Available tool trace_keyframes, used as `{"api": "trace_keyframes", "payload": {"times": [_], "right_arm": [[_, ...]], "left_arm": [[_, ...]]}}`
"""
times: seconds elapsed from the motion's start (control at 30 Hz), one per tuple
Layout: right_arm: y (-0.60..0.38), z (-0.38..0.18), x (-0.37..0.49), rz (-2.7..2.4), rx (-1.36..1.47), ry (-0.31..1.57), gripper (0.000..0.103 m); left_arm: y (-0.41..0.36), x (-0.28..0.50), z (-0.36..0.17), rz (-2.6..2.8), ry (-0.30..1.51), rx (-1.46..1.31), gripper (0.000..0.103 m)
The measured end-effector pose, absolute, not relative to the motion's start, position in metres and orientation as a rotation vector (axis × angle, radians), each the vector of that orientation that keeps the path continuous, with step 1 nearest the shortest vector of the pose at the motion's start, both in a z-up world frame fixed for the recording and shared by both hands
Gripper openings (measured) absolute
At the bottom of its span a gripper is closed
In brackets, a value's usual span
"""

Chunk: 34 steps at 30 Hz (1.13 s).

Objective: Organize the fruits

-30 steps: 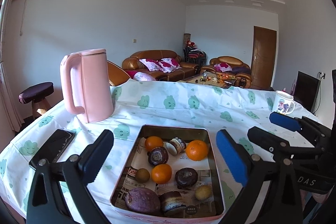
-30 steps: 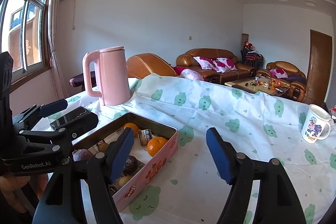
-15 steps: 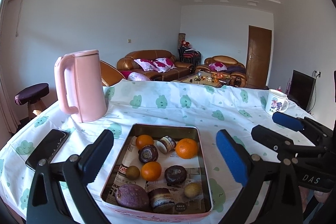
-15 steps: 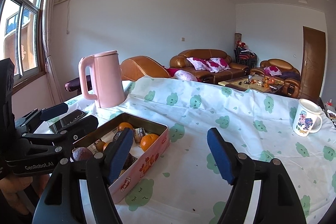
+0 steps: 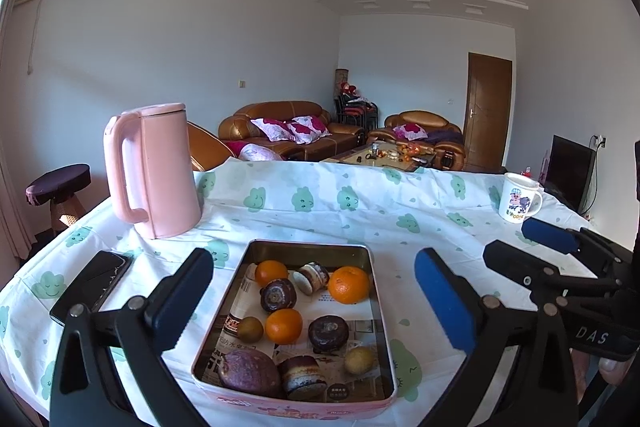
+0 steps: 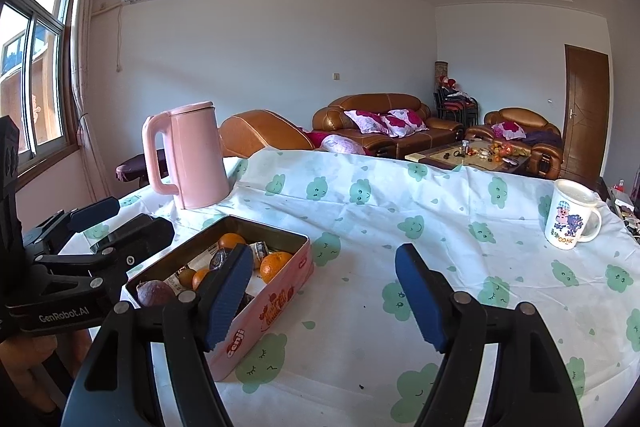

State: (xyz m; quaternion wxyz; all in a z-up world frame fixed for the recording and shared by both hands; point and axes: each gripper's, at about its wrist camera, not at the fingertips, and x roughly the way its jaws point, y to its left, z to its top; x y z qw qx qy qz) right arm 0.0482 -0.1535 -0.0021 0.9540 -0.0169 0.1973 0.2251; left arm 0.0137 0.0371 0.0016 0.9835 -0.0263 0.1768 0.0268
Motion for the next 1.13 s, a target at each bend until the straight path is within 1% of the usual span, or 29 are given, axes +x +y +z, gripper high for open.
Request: {"api": "trace_keyframes", "payload": {"times": [0.43,0.73,1.13], "right_arm": [[-0.155,-0.001,0.043,0.451,-0.029,0.391,0.075],[-0.164,0.000,0.042,0.445,-0.011,0.386,0.075],[-0.174,-0.008,0.049,0.430,-0.007,0.414,0.075]], "left_arm": [[0.036,0.010,0.003,0.059,0.357,-0.049,0.103],[0.030,0.014,0.000,0.078,0.389,-0.029,0.103],[0.026,0.013,-0.001,0.091,0.383,0.003,0.103]]}}
